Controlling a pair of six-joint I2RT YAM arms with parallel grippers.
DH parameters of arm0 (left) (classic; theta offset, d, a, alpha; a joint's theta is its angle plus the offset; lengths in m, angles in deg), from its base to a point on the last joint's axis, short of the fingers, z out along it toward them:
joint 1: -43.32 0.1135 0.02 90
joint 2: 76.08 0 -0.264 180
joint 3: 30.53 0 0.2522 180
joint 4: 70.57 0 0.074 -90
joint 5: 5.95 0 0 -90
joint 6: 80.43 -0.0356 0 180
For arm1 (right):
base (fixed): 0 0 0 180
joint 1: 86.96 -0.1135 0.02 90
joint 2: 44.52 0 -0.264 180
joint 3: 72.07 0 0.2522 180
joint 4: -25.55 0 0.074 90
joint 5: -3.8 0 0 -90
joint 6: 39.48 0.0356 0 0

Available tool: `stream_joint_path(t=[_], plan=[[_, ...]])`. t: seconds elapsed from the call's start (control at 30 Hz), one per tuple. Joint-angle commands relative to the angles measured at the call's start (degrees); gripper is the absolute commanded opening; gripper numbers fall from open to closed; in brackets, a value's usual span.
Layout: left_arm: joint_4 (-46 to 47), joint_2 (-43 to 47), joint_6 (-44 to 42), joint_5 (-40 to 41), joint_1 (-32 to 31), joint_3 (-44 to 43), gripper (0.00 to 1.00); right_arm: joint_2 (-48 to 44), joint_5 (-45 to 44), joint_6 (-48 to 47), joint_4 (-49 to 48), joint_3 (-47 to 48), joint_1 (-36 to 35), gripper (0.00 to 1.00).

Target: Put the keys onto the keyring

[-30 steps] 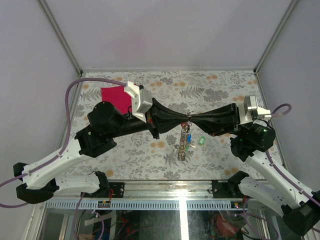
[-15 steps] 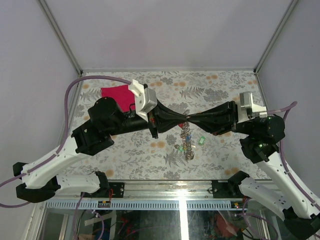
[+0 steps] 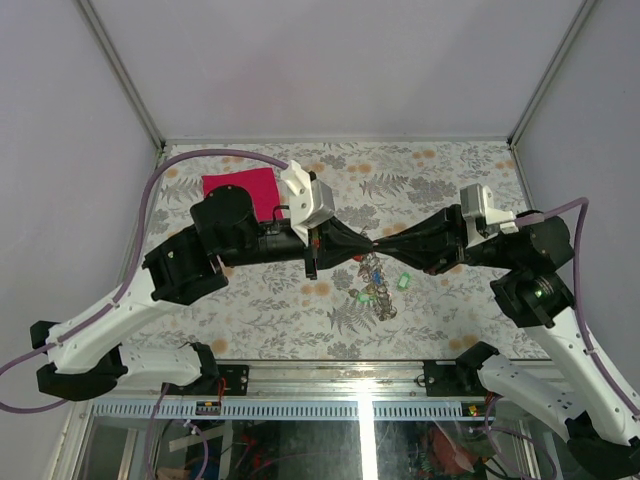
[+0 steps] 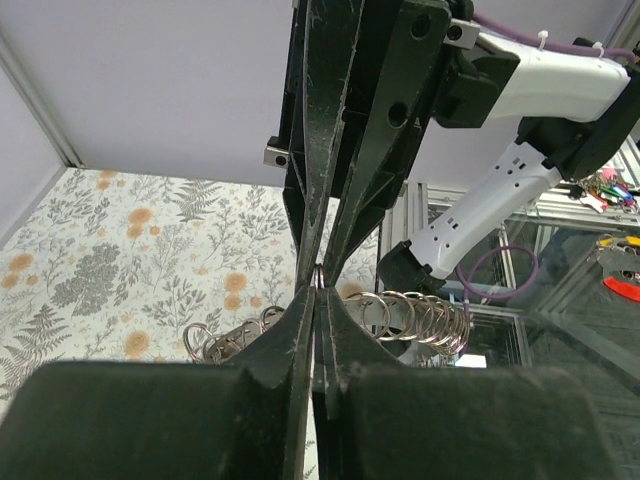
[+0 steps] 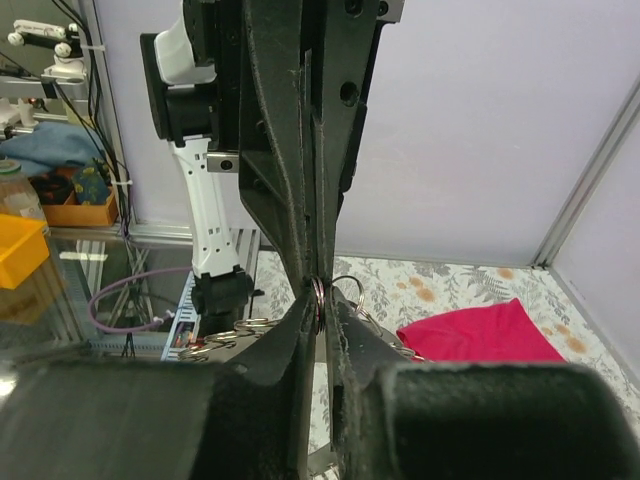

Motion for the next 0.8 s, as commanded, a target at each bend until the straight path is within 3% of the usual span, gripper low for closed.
stream_joint_path(t=[0.0,0.27,0.43,0.6,0.77], plan=[[0.97,-2.39,-2.16,-1.12,-0.18,-3.47,0.00,1.36,3.81,-3.18,6.34,3.16,-0.53,0.11],[-2.94,-4.31,-3.31,-1.93,-0.20,-6.42,0.00,1.44,4.32,-4.72,9.26,3.33,-0.52,0.00],[-1.89,-2.87,-3.80,-0.38,-0.20,-5.30,0.00,0.93,1.78,-4.20,8.79,2.37,-0.58,0.00],[6.42,2.77,-2.06,3.59,-0.23,1.66,0.13,-0.66,-0.68,6.61,-7.18,-4.24,-0.50,0.00],[11.58,7.50,0.15,6.99,-0.17,6.76,0.16,-1.15,-4.93,18.63,-24.64,-10.42,-0.54,0.00]])
